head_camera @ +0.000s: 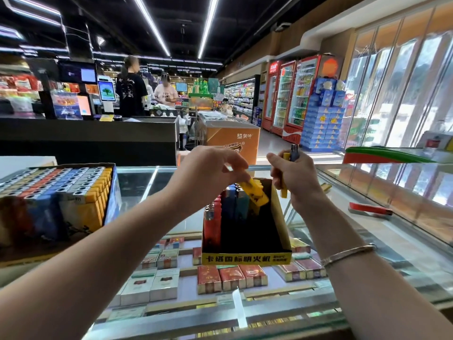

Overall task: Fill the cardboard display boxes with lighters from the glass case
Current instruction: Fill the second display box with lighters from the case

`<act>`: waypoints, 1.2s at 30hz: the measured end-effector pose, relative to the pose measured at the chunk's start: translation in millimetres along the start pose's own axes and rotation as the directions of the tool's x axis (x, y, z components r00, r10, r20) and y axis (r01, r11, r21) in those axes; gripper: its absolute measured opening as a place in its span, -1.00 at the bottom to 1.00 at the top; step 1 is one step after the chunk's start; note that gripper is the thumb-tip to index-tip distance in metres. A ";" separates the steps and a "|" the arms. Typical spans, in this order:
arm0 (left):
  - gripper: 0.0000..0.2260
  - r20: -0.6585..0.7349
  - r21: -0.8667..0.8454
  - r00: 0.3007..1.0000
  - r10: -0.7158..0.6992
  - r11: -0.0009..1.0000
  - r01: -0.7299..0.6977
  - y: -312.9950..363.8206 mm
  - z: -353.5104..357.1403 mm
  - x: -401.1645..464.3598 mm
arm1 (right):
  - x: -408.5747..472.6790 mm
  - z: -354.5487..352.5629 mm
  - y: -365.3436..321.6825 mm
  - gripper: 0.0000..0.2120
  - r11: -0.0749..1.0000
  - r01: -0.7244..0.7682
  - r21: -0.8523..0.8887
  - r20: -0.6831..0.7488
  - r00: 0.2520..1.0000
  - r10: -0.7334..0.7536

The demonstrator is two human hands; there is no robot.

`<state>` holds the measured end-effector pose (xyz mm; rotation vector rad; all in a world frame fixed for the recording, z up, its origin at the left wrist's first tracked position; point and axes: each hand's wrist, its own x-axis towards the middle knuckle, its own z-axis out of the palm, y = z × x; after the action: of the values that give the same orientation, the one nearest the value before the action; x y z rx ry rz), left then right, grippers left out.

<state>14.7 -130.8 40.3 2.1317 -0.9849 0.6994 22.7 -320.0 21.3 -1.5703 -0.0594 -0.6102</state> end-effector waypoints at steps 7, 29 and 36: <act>-0.84 0.272 0.305 0.962 0.017 0.947 -0.103 19.7 16.0 26.4 | 3.3 -0.4 4.5 -0.75 0.998 -0.050 0.031 -0.020 0.998 0.051; -0.67 0.483 0.436 0.875 -0.044 0.879 -0.196 13.0 24.3 15.0 | 11.7 -11.8 1.1 -0.78 0.907 -0.155 0.391 0.241 0.969 0.062; -0.65 0.321 -0.052 0.942 -0.096 0.992 0.119 -0.1 11.3 1.8 | 9.0 -14.3 -0.7 -0.77 0.937 -0.070 0.342 0.439 0.893 -0.094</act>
<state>17.9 -140.1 34.4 2.2593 -1.0315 0.2659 25.2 -336.3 25.2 -1.3307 -0.5046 -0.2129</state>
